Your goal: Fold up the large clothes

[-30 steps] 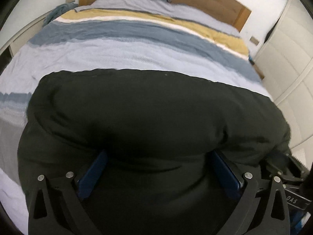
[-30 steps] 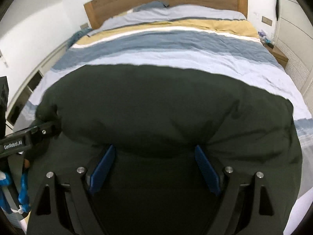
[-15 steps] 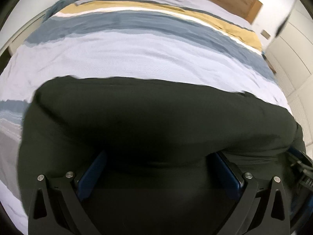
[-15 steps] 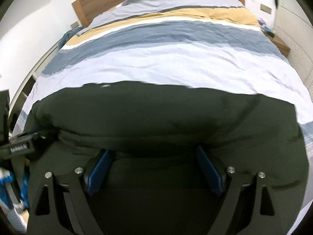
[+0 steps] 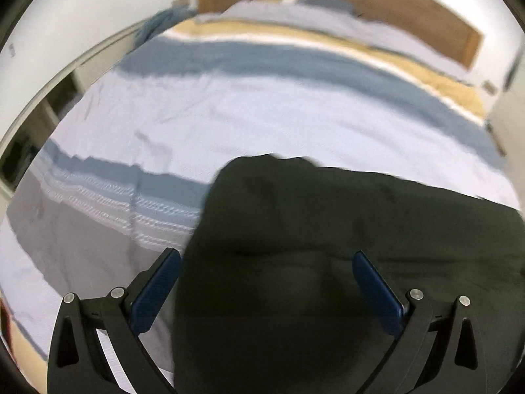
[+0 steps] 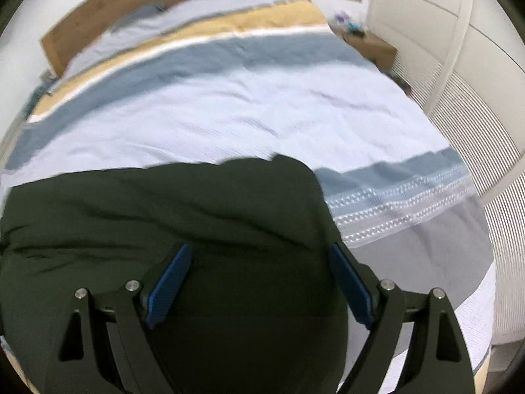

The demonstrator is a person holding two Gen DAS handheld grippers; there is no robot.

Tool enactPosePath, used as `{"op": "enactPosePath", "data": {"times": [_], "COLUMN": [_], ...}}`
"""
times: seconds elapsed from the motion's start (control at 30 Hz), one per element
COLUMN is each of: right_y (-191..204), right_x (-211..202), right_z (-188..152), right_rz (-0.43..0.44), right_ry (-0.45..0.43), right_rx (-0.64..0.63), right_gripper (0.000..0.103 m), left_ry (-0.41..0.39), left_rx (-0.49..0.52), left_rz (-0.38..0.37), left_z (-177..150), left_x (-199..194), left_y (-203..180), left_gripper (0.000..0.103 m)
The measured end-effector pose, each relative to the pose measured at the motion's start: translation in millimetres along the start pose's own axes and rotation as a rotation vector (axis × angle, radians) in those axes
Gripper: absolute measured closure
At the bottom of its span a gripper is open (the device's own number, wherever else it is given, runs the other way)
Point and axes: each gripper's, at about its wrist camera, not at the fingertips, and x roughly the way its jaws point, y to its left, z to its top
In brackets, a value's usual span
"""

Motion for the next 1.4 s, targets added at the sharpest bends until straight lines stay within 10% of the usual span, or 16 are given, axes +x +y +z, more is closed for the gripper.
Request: {"op": "enactPosePath", "data": {"times": [0.17, 0.4, 1.4], "right_y": [52.3, 108.3, -11.6], "right_x": [-38.9, -16.3, -15.0], "right_z": [-18.0, -56.1, -86.3], "right_rz": [0.129, 0.185, 0.032], "right_ry": [-0.065, -0.022, 0.018], "right_rx": [-0.085, -0.19, -0.066], "right_gripper": [0.017, 0.017, 0.017], "left_ry": [-0.025, -0.001, 0.031], "left_rx": [0.097, 0.211, 0.261], "left_rz": [-0.136, -0.123, -0.033], "left_z": [-26.9, -59.9, -70.2], "left_x": [-24.2, -14.3, 7.7], "left_y": [-45.7, -88.1, -96.0], "left_gripper": [0.001, 0.0, 0.0]}}
